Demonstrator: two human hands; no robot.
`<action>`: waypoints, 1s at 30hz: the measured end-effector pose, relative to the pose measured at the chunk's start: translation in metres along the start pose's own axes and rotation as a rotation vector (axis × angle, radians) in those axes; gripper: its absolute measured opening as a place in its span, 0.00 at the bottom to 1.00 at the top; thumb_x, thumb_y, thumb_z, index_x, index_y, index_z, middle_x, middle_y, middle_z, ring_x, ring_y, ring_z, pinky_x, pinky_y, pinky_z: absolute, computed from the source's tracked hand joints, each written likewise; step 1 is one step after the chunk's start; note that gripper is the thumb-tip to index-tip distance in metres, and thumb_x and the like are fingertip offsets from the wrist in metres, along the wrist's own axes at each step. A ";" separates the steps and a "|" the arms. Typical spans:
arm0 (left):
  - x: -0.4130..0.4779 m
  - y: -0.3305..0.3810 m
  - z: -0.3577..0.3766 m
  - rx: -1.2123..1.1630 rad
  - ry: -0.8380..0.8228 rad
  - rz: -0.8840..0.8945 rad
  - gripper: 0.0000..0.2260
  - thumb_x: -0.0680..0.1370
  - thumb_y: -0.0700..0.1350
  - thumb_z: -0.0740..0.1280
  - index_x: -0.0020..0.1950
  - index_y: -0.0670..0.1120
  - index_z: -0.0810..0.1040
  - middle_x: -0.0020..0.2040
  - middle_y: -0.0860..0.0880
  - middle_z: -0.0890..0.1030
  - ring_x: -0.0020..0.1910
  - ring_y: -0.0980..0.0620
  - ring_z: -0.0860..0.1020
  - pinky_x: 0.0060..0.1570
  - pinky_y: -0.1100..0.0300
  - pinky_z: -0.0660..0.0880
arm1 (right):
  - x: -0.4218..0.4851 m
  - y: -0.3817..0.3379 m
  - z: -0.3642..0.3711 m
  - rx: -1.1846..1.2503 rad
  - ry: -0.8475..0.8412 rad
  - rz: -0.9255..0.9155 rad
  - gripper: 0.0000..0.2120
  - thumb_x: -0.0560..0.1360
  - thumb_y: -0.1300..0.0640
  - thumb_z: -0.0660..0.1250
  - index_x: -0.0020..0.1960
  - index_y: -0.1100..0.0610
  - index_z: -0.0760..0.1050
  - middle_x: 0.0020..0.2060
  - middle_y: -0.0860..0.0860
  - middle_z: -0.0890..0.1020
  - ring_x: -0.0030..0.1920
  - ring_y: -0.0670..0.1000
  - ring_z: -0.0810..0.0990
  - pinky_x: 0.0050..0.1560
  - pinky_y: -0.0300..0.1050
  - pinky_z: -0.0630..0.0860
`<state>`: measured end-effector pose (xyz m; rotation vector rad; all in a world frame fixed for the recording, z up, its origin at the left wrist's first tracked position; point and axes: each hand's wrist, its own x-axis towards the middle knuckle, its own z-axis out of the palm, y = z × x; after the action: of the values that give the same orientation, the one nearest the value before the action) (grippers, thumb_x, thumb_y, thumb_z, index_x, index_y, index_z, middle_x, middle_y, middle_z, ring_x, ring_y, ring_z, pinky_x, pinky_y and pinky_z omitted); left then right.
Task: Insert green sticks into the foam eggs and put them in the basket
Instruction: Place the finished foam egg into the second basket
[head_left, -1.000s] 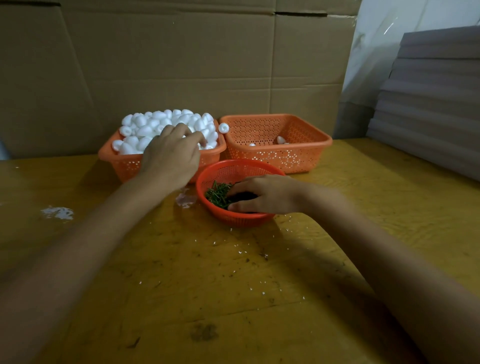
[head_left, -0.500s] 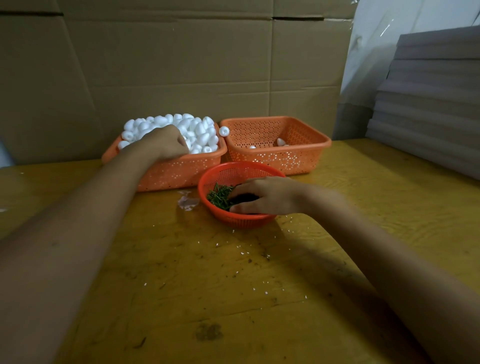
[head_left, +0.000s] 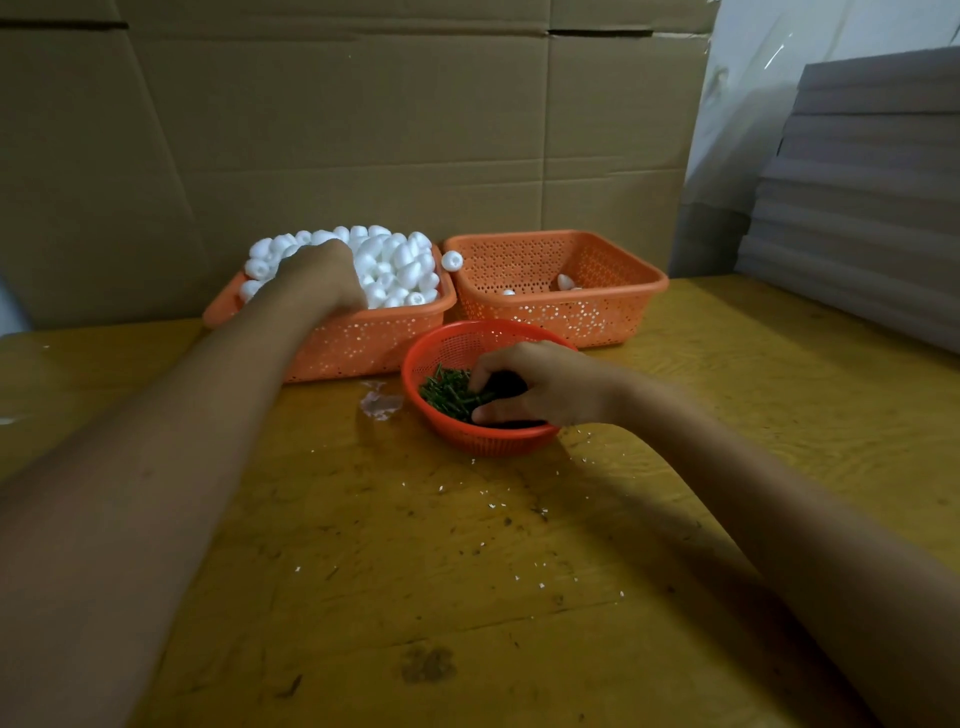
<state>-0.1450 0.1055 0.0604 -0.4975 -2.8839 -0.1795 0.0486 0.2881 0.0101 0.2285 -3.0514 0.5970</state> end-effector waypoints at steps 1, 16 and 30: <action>0.001 0.002 -0.001 0.007 0.014 0.005 0.31 0.80 0.60 0.67 0.81 0.54 0.64 0.77 0.47 0.68 0.79 0.43 0.64 0.78 0.45 0.61 | 0.000 0.000 0.000 0.004 0.003 -0.010 0.12 0.78 0.46 0.73 0.59 0.48 0.79 0.52 0.44 0.80 0.52 0.48 0.78 0.54 0.50 0.76; -0.008 -0.015 0.015 -0.652 0.186 -0.023 0.10 0.73 0.38 0.77 0.48 0.52 0.85 0.51 0.50 0.86 0.57 0.48 0.83 0.58 0.55 0.77 | 0.001 0.009 0.000 0.100 0.226 -0.094 0.07 0.82 0.56 0.70 0.57 0.55 0.85 0.53 0.45 0.85 0.55 0.45 0.82 0.60 0.49 0.77; -0.082 0.027 0.009 -1.827 -0.172 0.189 0.14 0.82 0.34 0.68 0.68 0.40 0.78 0.48 0.41 0.86 0.38 0.49 0.83 0.41 0.60 0.80 | 0.007 0.018 0.003 0.160 0.271 -0.080 0.06 0.81 0.54 0.71 0.54 0.54 0.86 0.49 0.45 0.87 0.51 0.44 0.84 0.58 0.52 0.79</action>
<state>-0.0620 0.1057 0.0358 -0.9277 -1.8523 -2.7187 0.0395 0.3026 0.0012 0.2486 -2.7251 0.7957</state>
